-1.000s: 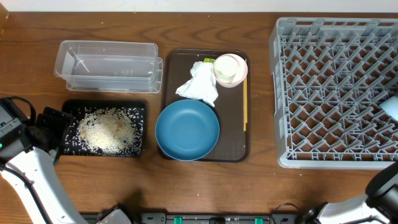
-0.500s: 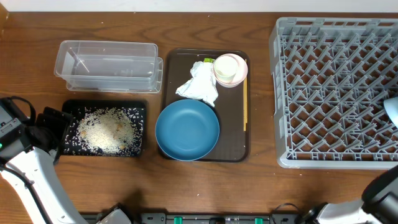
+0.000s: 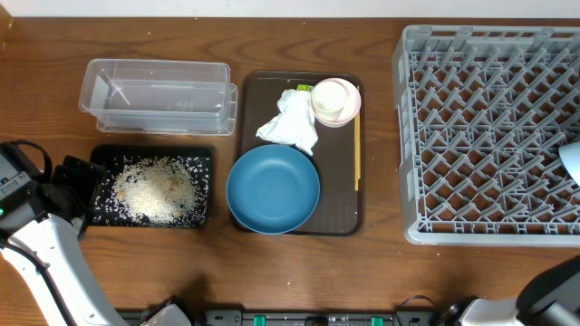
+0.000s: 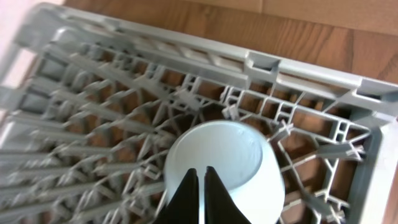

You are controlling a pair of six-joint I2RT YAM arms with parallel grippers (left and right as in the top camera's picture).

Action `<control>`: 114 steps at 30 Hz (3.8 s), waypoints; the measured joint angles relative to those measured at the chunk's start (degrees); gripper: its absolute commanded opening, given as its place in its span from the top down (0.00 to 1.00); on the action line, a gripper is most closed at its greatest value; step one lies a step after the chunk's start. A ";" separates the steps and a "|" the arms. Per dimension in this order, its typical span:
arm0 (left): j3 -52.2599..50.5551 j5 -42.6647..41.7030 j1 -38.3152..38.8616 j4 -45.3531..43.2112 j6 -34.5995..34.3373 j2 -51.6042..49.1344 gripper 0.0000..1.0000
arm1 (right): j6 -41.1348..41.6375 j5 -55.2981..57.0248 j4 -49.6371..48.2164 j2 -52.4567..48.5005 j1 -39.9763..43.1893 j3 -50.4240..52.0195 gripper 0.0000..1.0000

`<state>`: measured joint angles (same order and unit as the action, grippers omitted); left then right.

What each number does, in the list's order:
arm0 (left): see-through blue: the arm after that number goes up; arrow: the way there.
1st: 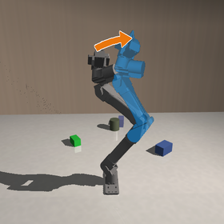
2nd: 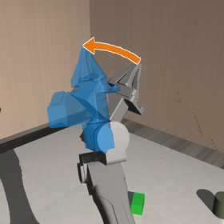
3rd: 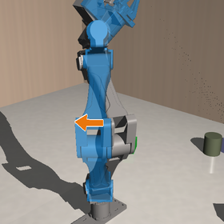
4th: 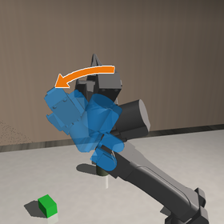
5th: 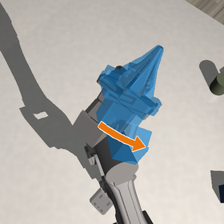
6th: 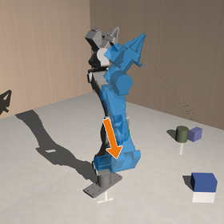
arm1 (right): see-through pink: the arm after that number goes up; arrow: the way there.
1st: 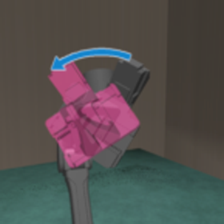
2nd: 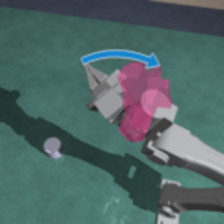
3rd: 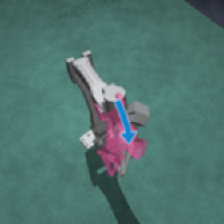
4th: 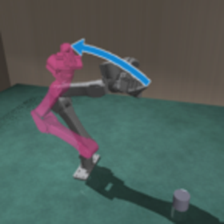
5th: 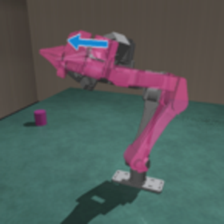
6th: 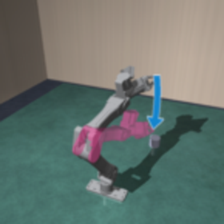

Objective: Sort waste into correct bins and load items into the dishwasher rack

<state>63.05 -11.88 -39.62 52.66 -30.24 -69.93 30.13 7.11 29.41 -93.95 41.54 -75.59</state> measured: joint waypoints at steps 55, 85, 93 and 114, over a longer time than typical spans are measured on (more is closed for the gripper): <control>0.00 -0.02 0.00 0.00 0.00 0.00 0.11 | -15.74 -41.70 6.27 12.26 -24.35 -0.33 0.11; 0.00 0.00 0.00 0.00 0.00 -0.07 0.11 | -25.73 -19.47 32.44 -38.14 -66.03 -57.86 0.47; 0.00 0.02 0.00 0.00 0.00 -0.07 0.11 | -22.69 -15.82 33.07 -45.77 -71.08 -57.86 0.54; 0.00 0.00 0.00 0.00 0.00 -0.07 0.11 | -21.46 -2.80 35.76 -45.75 -75.54 -57.92 0.47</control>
<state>63.05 -11.88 -39.62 52.66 -30.24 -70.00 8.67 4.32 65.17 -139.70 -34.00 -133.51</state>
